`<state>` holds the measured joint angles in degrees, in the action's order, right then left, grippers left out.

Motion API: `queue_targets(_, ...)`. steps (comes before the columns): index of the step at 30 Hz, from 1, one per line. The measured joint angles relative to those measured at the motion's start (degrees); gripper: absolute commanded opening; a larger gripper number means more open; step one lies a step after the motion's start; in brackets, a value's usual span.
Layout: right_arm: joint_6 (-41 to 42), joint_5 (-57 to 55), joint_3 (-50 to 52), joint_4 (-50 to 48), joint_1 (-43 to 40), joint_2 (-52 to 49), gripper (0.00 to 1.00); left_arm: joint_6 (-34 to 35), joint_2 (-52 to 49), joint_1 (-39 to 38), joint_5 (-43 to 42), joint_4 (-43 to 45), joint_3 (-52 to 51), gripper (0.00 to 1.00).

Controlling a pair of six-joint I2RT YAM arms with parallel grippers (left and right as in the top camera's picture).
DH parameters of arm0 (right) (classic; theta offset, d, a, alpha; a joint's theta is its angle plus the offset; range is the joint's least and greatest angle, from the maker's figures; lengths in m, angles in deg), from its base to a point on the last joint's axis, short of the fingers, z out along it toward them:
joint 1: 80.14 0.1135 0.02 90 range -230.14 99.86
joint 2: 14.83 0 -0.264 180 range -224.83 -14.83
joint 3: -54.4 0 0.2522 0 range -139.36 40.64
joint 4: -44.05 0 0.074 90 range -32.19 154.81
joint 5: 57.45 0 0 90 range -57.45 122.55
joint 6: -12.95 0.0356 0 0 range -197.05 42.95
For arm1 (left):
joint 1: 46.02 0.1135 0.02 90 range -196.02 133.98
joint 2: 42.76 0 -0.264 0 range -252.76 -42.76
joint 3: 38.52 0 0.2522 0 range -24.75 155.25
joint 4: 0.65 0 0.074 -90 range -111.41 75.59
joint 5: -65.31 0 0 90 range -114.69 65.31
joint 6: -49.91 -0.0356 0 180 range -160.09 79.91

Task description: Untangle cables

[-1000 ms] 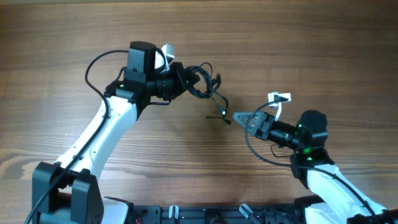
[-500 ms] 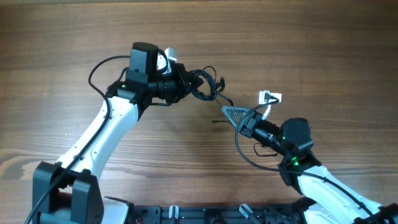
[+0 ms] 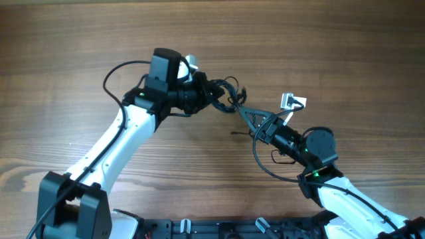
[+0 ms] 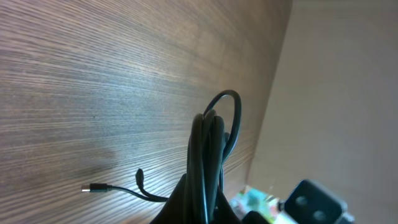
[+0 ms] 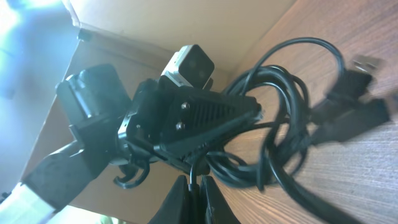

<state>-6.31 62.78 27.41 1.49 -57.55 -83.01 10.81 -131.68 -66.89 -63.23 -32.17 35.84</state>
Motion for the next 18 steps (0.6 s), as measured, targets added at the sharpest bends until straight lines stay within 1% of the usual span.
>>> queue_targets(3,-2.3,-0.3,0.0,0.7,0.0,0.0,0.05,-5.5,0.0,-2.8,1.0,0.0,0.0,0.04)
queue_targets(6,-3.5,-0.3,0.0,4.9,-1.2,0.0,0.05,-12.3,0.0,-5.2,1.2,0.4,0.0,0.04)
queue_targets(7,-4.5,-0.4,0.0,6.8,-2.1,0.0,0.05,-15.6,0.0,-5.8,1.2,0.5,0.0,0.04)
queue_targets(8,-4.9,-0.5,0.0,7.5,-2.4,0.0,0.04,-17.0,0.0,-6.2,1.2,0.5,0.0,0.04)
queue_targets(12,-6.2,-0.5,-0.1,10.2,-2.8,0.0,0.05,-21.1,0.0,-7.3,1.4,2.2,0.0,0.04)
queue_targets(18,-6.3,-0.3,-0.1,11.6,-2.8,0.0,0.05,-22.4,0.0,-11.2,1.8,3.5,0.0,0.04)
